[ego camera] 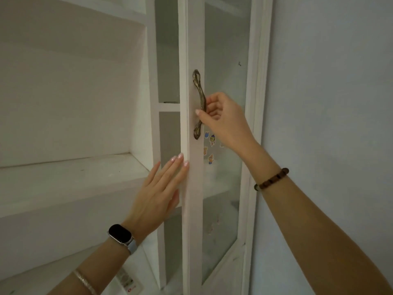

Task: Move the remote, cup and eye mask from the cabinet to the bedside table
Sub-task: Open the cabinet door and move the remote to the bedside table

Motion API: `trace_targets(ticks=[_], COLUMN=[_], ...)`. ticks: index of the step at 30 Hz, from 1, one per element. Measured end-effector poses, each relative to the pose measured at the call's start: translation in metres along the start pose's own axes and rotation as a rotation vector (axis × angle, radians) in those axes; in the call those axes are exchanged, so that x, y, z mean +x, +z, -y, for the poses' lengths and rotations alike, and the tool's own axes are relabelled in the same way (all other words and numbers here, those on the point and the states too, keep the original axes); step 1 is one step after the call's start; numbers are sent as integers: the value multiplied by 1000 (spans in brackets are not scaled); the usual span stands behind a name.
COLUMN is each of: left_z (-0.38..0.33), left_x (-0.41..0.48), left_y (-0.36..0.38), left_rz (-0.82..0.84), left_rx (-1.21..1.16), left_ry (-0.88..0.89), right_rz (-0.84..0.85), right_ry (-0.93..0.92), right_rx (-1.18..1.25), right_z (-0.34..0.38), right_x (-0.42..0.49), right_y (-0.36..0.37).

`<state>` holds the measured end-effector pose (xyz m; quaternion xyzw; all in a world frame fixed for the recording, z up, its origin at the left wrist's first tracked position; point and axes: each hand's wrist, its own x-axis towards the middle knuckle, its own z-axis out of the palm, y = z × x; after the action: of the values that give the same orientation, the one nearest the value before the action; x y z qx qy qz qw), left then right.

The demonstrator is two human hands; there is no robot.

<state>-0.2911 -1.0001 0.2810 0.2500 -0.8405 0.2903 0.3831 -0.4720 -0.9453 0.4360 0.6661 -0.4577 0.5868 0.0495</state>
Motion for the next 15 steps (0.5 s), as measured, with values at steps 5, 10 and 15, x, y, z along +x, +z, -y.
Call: trace_targets(ticks=[5, 10, 15], left_z=[-33, -71, -120], left_x=[14, 35, 66], left_y=[0, -1, 5], left_rz=[-142, -177, -199], left_rx=[-84, -174, -267], left_ry=[133, 278, 379], right_rz=[-38, -97, -179], right_ry=[35, 105, 146], right_rx=[45, 80, 34], right_z=[-1, 2, -3], right_x=[-24, -43, -60], right_y=[-44, -92, -140])
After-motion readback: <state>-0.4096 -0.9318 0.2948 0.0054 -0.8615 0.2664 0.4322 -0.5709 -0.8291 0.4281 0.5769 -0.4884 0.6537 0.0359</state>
